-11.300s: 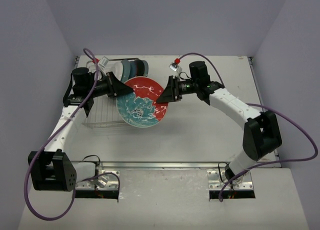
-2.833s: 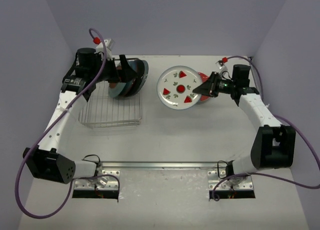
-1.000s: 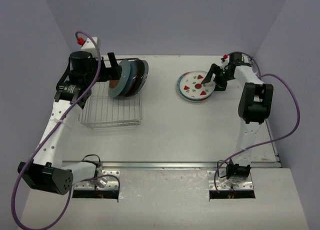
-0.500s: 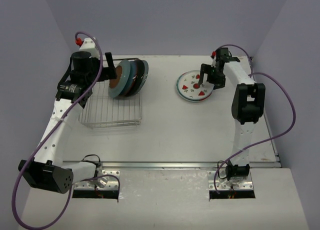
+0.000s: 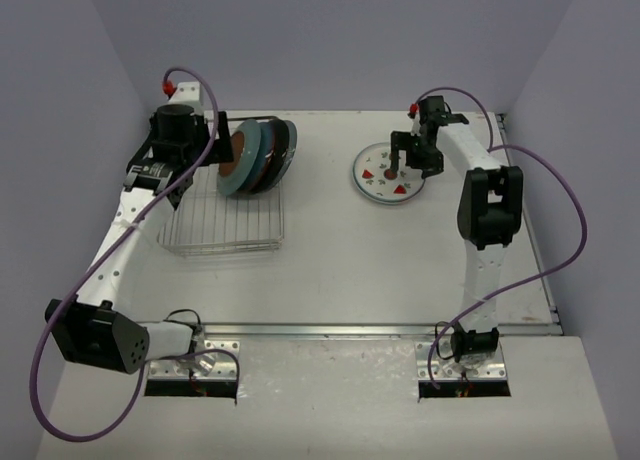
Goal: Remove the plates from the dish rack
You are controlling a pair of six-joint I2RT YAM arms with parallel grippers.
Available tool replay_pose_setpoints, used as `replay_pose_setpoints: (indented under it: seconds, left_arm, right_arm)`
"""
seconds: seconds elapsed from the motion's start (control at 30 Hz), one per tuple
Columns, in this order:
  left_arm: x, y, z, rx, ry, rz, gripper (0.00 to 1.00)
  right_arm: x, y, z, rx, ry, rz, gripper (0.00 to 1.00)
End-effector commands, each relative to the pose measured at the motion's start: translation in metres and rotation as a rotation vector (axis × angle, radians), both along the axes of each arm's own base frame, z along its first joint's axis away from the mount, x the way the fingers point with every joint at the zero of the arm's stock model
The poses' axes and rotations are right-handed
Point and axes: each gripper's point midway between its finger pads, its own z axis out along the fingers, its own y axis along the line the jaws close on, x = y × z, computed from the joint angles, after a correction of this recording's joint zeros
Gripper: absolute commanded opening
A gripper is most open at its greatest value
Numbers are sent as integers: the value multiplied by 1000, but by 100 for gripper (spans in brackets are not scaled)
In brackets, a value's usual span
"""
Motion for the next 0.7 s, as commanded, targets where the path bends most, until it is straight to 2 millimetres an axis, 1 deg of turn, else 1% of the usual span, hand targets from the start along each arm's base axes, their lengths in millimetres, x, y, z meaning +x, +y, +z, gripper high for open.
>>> replay_pose_setpoints:
  seconds: [0.0,0.03,0.07,0.1,0.13,0.17,0.23,0.27,0.37,0.43,0.53,0.63,0.67]
  left_arm:
    - [8,6,-21,213,64,26,91]
    - [7,4,-32,272,94,26,88]
    - [7,2,-34,314,99,27,87]
    - [7,0,-42,354,110,24,86]
    - [6,-3,-54,395,123,19,85]
    - [7,-7,-59,423,126,12,85]
    - [7,-11,-76,478,173,-4,85]
    - [7,-13,-81,497,186,-9,85]
    - [13,-22,-83,519,193,-22,86]
    - [21,-27,-81,524,189,-22,86]
    - [33,-35,-79,539,182,-18,85]
    - [49,-41,-82,555,184,-13,82]
    - [50,-40,-82,558,183,-8,81]
  right_arm:
    - [12,-5,65,-32,-157,17,99]
    - [10,-5,77,-32,-180,23,99]
    - [8,-5,80,-34,-185,28,99]
    - [4,-5,92,-30,-207,34,99]
    - [0,-4,108,-24,-238,43,99]
    - [-5,-4,115,-21,-249,52,99]
    - [-17,-3,126,-12,-264,61,99]
    - [-23,-3,132,-9,-275,61,99]
    - [-41,-2,154,9,-316,68,99]
    - [-52,1,152,30,-310,71,99]
    - [-66,6,156,68,-312,65,99]
    - [-76,9,157,94,-306,64,99]
    - [-77,9,159,97,-312,63,99]
